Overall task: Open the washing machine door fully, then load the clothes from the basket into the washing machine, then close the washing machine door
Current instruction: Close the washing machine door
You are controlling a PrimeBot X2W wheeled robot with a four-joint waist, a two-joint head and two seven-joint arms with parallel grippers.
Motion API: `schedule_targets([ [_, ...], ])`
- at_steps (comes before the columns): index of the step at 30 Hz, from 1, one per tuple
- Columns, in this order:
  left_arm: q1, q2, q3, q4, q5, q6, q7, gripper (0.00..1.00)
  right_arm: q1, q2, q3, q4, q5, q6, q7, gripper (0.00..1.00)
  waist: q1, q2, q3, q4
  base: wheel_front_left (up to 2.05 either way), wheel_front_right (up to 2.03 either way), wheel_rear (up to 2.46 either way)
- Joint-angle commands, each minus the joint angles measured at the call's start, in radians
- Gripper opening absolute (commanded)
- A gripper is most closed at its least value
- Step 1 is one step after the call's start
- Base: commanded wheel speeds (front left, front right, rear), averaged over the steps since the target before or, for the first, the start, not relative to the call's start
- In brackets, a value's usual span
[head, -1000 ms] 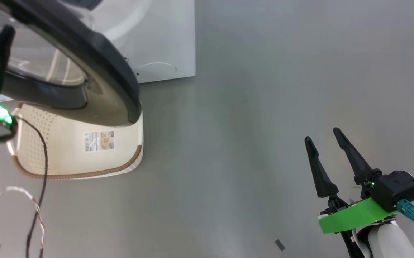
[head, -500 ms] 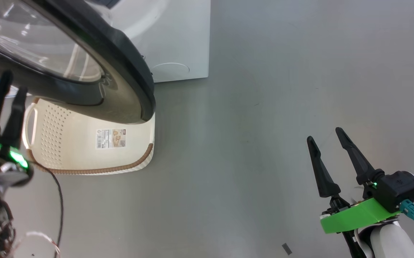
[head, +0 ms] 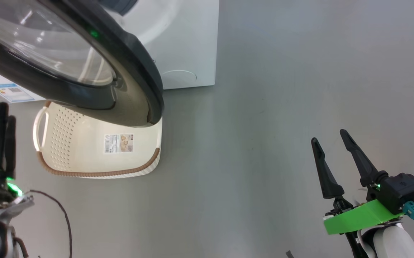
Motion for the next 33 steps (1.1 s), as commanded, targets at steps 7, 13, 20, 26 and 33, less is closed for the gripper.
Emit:
schedule_targets([
  [7,0.101,0.03,-0.005,-0.133,0.307,-0.01,-0.204,1.0,0.034,0.004,0.017,-0.02,-0.007,0.006,-0.012,1.0,0.0,-0.0001,-0.037,0.012,0.0,0.0,0.0],
  [13,0.179,0.032,-0.063,-0.181,0.591,0.01,-0.354,1.0,0.06,0.004,0.012,-0.017,-0.011,0.006,-0.009,1.0,0.0,-0.0001,-0.075,0.022,0.0,0.0,0.0],
  [20,0.275,0.052,-0.177,-0.183,0.93,0.098,-0.456,1.0,0.109,0.005,-0.004,-0.023,-0.018,0.006,0.008,1.0,0.0,-0.0001,-0.131,0.038,0.0,0.0,0.0],
  [26,0.329,0.045,-0.233,-0.14,1.022,0.121,-0.492,1.0,0.15,0.008,-0.008,-0.033,-0.024,0.006,0.025,1.0,0.0,-0.0001,-0.172,0.048,0.0,0.0,0.0],
  [33,0.374,0.071,-0.282,-0.09,1.134,0.153,-0.516,1.0,0.193,0.016,-0.011,-0.046,-0.03,0.006,0.045,1.0,0.0,-0.0001,-0.214,0.058,0.0,0.0,0.0],
])
